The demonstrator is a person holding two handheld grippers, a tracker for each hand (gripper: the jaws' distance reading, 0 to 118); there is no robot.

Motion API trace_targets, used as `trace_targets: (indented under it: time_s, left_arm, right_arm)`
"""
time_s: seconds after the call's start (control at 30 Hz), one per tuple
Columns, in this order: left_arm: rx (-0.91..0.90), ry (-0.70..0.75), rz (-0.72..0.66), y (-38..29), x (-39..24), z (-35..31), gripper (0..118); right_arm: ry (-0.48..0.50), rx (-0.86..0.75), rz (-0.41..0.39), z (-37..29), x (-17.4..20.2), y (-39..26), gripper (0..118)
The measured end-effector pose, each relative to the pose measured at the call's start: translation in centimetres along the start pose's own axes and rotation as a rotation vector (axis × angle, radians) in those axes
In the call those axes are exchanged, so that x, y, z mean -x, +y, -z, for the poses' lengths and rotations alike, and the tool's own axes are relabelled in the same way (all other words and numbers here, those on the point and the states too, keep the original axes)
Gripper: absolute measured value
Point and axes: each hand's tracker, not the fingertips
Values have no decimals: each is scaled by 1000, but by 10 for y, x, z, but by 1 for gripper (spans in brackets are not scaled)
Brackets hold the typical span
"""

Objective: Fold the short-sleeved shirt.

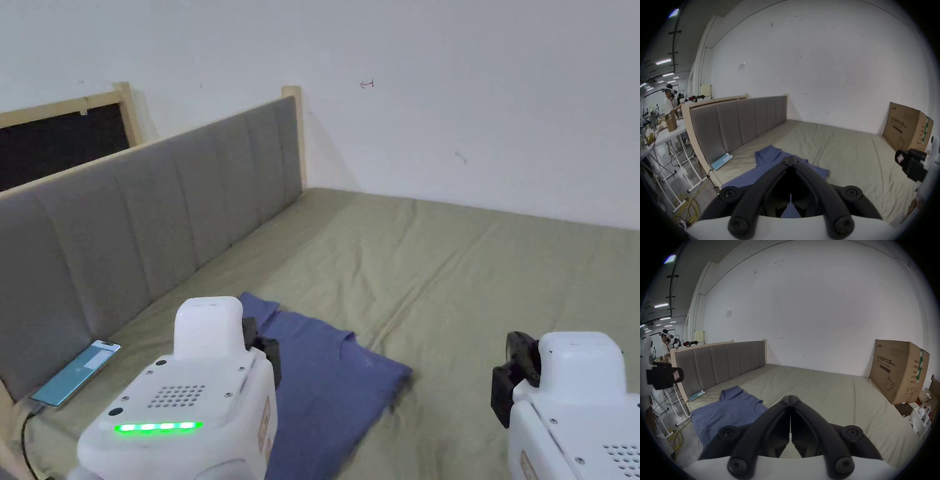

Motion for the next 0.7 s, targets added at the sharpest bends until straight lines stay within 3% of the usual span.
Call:
trace_targets:
  time_s: [0.07,0.13,0.2,0.23,0.27,0.3,0.37,0.47,0.63,0.7]
  left_arm:
    - [59,9,31,-10,1,22,1]
    - [154,7,41,-20,1,52,25]
    - [240,-58,20,-33,5,84,32]
    - [301,-78,0,-40,6,104,58]
    - [386,-93,-25,-49,7,125,94]
    - [468,-101,-30,-55,6,141,118]
    - [463,-129,-54,-74,15,181,108]
    - [556,-142,-74,-99,17,235,109]
    - [645,-159,-93,-116,-16,254,109]
    - [744,-119,-38,-132,-23,272,101]
  right_arm:
    - [7,17,-7,4,1,-3,1]
    - [7,39,-7,8,0,-7,1]
    - [0,61,-2,12,-3,-12,1]
    - [-4,76,3,16,-5,-14,1]
    - [-8,92,10,19,-7,-17,1]
    - [-14,106,14,22,-9,-20,1]
    - [-35,140,26,29,-14,-26,1]
    - [-44,198,46,42,-21,-37,1]
    - [-57,259,49,55,-30,-52,1]
    - [-62,279,56,58,-33,-57,1]
